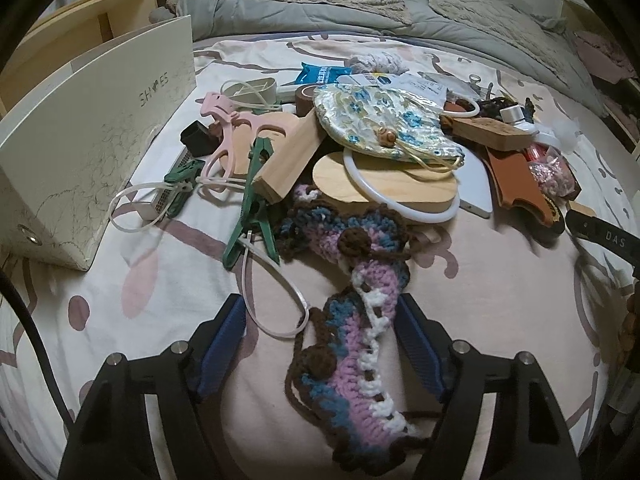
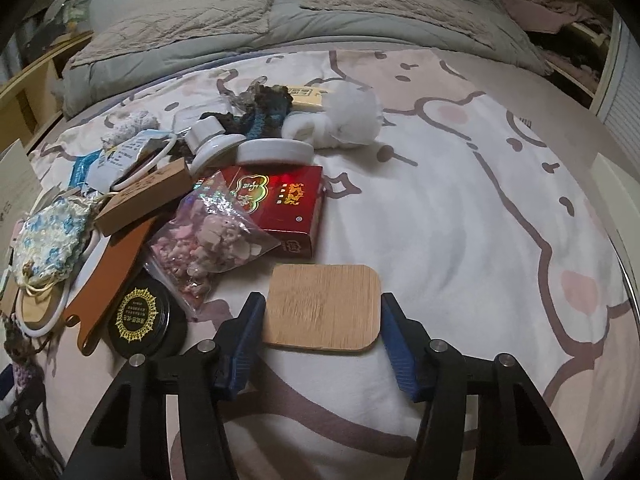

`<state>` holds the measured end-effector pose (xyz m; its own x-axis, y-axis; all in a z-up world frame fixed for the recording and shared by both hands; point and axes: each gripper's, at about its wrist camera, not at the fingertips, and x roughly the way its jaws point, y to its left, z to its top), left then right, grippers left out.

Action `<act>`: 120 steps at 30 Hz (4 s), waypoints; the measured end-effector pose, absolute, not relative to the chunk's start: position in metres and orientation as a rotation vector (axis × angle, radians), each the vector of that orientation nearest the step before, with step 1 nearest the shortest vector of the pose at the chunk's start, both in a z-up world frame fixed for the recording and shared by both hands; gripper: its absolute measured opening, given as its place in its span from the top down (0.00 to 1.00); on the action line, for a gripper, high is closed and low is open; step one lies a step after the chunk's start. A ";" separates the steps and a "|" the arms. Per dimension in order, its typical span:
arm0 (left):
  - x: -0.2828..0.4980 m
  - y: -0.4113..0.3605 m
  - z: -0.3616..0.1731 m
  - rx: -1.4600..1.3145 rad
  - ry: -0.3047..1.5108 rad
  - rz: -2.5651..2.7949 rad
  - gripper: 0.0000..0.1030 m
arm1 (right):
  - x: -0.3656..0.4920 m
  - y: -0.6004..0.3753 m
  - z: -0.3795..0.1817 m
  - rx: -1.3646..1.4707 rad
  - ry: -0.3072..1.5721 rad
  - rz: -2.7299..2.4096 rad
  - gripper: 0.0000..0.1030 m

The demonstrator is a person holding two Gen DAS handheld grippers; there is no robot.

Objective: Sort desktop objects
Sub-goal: 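Close the left tool on the crocheted strip while the right tool grips the wooden coaster, then lift the crocheted strip with the left tool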

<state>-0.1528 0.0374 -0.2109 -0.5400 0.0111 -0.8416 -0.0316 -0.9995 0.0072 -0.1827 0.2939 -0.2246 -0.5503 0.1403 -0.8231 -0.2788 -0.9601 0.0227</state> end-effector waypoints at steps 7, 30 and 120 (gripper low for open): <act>-0.154 0.033 -0.208 -1.475 -0.009 2.741 0.48 | -0.180 0.295 -0.226 -1.319 0.250 2.577 0.44; -0.143 0.049 -0.189 -1.365 -0.015 2.667 0.88 | -0.169 0.294 -0.221 -1.330 0.356 2.601 0.44; -0.117 0.048 -0.162 -1.362 0.006 2.559 0.88 | -0.131 0.205 -0.220 -1.509 0.370 2.753 0.33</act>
<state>-0.1168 0.0479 -0.1618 -0.5360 0.2099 -0.8177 -0.2141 -0.9707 -0.1089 -0.1305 0.2050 -0.2202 -0.5443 -0.1288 -0.8290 -0.0949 -0.9724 0.2134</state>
